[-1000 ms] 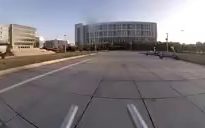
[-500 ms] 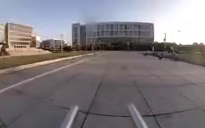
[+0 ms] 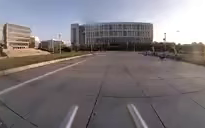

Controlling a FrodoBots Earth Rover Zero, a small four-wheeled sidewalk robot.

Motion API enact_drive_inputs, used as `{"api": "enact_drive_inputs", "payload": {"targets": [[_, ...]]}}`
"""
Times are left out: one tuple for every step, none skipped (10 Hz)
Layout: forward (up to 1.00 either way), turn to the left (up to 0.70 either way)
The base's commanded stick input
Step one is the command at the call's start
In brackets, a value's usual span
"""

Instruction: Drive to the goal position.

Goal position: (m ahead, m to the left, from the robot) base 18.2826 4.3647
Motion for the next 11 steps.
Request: {"api": "enact_drive_inputs", "payload": {"targets": [[0.70, 0.00], [0.70, 0.00], [0.70, 0.00], [0.70, 0.00], [0.70, 0.00], [0.70, -0.03], [0.70, -0.14], [0.70, -0.14], [0.70, -0.14], [0.70, -0.14], [0.70, 0.00]]}}
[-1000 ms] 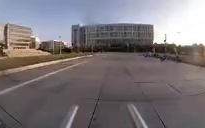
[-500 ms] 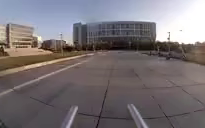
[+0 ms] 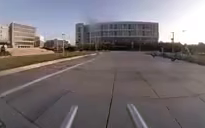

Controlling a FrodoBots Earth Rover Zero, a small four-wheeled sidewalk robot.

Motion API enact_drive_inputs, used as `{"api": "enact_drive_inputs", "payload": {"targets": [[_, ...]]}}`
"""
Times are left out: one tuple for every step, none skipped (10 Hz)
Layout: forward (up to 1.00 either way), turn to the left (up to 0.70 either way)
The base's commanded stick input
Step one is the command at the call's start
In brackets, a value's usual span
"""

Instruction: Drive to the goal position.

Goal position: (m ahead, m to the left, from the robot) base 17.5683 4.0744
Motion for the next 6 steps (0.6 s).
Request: {"api": "enact_drive_inputs", "payload": {"targets": [[0.70, 0.00], [0.70, 0.00], [0.70, 0.00], [0.70, 0.00], [0.70, 0.00], [0.70, 0.00]]}}
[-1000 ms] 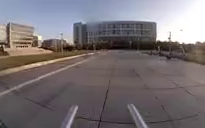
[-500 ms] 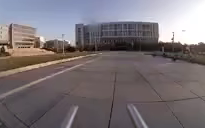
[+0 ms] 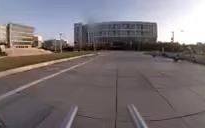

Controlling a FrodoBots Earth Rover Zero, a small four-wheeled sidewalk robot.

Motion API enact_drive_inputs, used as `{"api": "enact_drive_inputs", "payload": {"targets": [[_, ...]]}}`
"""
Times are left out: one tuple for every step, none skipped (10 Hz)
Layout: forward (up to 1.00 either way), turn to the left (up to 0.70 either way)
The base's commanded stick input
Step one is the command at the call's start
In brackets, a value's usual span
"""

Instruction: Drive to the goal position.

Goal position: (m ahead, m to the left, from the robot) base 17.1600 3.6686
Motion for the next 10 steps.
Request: {"api": "enact_drive_inputs", "payload": {"targets": [[0.70, 0.00], [0.70, 0.00], [0.70, 0.00], [0.70, 0.00], [0.70, 0.00], [0.70, 0.00], [0.70, 0.00], [0.70, 0.00], [0.70, 0.00], [0.70, 0.00]]}}
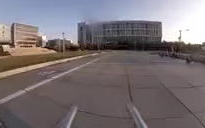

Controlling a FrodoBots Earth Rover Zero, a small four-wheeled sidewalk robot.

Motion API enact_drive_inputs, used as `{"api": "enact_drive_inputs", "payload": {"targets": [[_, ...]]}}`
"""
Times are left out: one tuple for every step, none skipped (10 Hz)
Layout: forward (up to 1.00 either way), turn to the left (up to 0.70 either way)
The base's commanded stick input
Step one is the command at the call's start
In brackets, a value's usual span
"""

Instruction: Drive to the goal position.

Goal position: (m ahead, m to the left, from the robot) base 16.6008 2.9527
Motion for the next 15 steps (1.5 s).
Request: {"api": "enact_drive_inputs", "payload": {"targets": [[0.70, 0.00], [0.70, 0.00], [0.70, 0.00], [0.70, 0.00], [0.70, 0.00], [0.70, -0.07], [0.70, -0.14], [0.70, -0.14], [0.70, -0.14], [0.70, -0.14], [0.70, -0.14], [0.70, -0.14], [0.70, -0.14], [0.70, -0.14], [0.70, -0.14]]}}
